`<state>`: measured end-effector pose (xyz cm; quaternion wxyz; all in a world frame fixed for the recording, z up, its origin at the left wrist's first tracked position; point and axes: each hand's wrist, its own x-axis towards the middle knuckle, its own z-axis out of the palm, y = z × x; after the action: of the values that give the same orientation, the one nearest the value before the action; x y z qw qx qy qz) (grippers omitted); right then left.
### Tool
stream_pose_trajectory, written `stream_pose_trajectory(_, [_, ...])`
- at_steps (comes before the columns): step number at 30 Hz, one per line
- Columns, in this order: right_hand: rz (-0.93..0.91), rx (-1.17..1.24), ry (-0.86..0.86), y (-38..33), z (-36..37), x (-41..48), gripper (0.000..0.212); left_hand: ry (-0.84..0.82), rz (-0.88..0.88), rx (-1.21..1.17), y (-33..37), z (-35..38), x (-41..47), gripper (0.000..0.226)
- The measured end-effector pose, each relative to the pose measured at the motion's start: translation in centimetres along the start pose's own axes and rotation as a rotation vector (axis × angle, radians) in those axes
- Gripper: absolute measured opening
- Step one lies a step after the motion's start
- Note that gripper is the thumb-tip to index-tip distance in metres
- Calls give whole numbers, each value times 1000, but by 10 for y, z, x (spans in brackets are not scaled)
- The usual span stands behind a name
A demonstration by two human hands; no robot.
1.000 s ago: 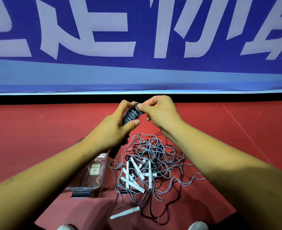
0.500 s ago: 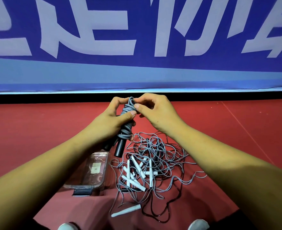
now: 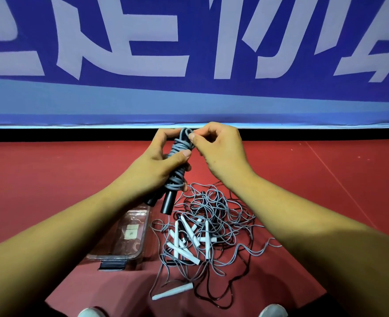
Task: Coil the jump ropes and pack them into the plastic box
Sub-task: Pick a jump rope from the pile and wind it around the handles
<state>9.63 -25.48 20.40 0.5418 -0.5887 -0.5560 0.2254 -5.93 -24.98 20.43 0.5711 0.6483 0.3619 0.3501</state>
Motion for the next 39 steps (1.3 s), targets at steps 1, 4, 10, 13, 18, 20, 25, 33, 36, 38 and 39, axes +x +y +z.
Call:
stream_pose_trajectory(1, [-21,-45,15,-1,-1,-1,9,14,44,99,-2,-1,1,36])
stream_pose_trajectory(4, [-71,-114,29,-6,-2,-3,9,32,126,285,-5,-5,3,37])
stream_pose_trajectory(10, [-64,-141,-65,-8,-2,0,9,32,104,239,-8,-5,2,43])
stream_pose_trajectory(13, [-33,-148,-24,-6,0,1,9,21,111,307,-10,-7,4,39])
stream_pose_trajectory(18, [-11,-124,4,-5,3,-2,13,33,82,299,-6,-8,5,24])
stream_pose_trajectory(20, [-14,-114,20,-5,4,0,9,58,82,320,-6,-9,6,24])
stream_pose_trajectory(25, [-12,-40,-46,-3,4,1,34,42,28,233,-2,-7,7,19])
stream_pose_trajectory(33, [23,-52,-58,4,1,6,8,-48,-91,-18,0,-9,4,16])
stream_pose_trajectory(36, [57,-27,-88,8,-1,6,10,-68,-167,-93,-3,-9,4,17])
stream_pose_trajectory(38, [86,24,-157,9,-3,5,12,-77,-196,-66,-4,-12,3,16])
stream_pose_trajectory(39, [101,49,-187,9,-5,4,17,-85,-203,-51,-3,-13,4,16])
